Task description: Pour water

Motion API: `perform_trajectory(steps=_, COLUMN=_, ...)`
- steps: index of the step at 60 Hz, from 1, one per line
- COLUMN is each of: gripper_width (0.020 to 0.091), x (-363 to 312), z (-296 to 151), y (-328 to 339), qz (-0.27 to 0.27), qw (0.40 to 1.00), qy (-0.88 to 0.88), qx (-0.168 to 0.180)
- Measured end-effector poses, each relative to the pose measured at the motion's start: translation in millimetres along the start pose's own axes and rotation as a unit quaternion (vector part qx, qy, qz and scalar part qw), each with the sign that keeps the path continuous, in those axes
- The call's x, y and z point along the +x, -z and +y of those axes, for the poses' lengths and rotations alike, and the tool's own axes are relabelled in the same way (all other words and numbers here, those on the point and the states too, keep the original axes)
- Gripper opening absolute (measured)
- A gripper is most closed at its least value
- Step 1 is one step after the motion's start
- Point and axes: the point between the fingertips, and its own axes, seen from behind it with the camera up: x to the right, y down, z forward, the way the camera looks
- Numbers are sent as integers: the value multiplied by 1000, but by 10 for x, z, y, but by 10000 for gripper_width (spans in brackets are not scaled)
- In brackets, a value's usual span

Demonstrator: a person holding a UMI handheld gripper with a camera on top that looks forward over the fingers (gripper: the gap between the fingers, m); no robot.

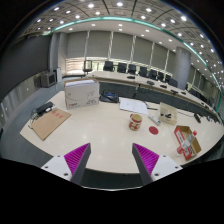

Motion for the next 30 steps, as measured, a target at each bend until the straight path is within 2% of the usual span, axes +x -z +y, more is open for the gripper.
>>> perform_trajectory(steps=7, gripper_width=859, x=134, z=-5, y=-23, qz=4, qw=1000, qy=-8, qx=4)
perform_trajectory(steps=17, gripper_width=858, x=662, z=103, y=-21, qz=20, qw=999, qy=-23, qx=9)
perform_trajectory(steps=30, gripper_width=858, x=1732, z=577, y=-135, qz=68, qw=996, qy=-55, qx=-4)
